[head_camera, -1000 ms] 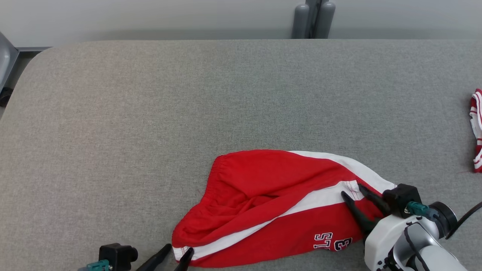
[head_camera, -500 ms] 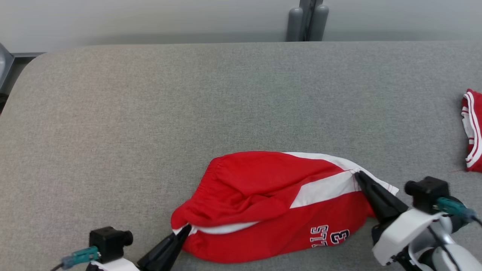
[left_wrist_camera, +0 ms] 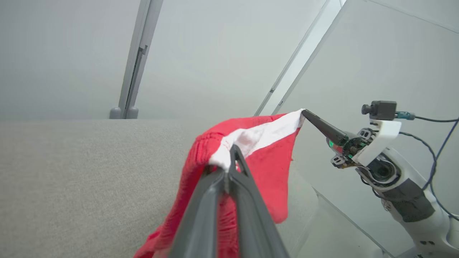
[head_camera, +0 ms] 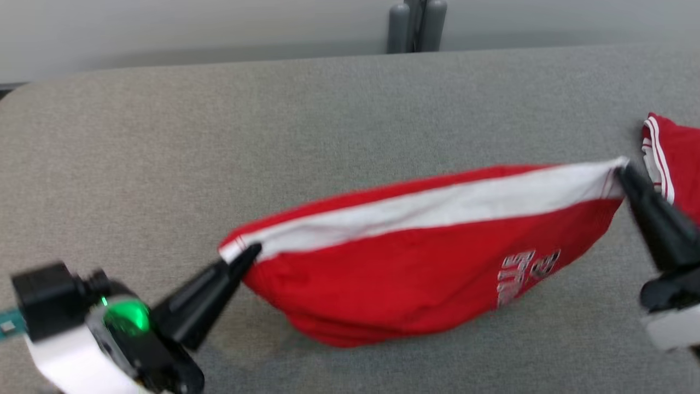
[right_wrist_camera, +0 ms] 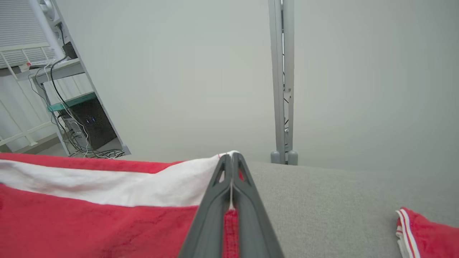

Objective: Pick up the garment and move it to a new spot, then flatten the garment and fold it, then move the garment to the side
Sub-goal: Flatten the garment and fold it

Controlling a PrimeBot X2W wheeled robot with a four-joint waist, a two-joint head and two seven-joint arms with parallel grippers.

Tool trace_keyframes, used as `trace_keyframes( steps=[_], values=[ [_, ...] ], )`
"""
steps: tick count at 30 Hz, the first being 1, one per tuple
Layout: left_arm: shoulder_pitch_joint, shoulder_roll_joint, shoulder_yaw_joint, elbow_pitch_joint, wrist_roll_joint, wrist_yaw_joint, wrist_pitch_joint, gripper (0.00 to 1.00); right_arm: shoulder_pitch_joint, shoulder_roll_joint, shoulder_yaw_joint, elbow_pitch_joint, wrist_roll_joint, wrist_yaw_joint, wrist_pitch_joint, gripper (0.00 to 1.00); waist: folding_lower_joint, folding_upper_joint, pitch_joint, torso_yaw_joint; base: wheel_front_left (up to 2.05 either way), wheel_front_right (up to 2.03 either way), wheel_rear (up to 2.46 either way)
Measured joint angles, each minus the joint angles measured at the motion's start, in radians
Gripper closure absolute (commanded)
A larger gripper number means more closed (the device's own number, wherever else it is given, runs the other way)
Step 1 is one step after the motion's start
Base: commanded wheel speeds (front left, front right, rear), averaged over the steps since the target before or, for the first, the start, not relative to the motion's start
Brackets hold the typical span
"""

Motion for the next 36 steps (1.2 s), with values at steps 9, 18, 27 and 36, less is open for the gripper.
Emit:
trace_keyframes(
  steps=[9,18,27,36],
  values=[
    [-0.561,-0.009,0.015,0.212,-0.051,0.004,0.145,1.00,-0.435,-0.063,-0.022,0.065,0.111,0.000,0.198,1.00,0.0000,0.0000,0.130,-0.005,0.00,0.00,0.00],
    [-1.302,-0.203,-0.051,0.803,0.172,0.046,0.053,1.00,-1.167,0.127,-0.003,0.516,-0.017,0.000,0.152,1.00,0.0001,0.0000,0.319,-0.006,0.00,0.00,0.00],
    [-1.555,-0.258,-0.097,1.164,0.371,0.016,-0.332,1.00,-1.436,0.248,-0.014,0.756,-0.105,0.000,-0.089,1.00,0.0001,0.0000,0.441,-0.044,0.00,0.00,0.00],
    [-1.198,-0.274,-0.275,1.224,0.275,-0.006,-0.467,1.00,-0.877,0.169,0.115,0.613,0.067,0.000,-0.293,1.00,0.0001,0.0000,0.464,-0.030,0.00,0.00,0.00]
  ],
)
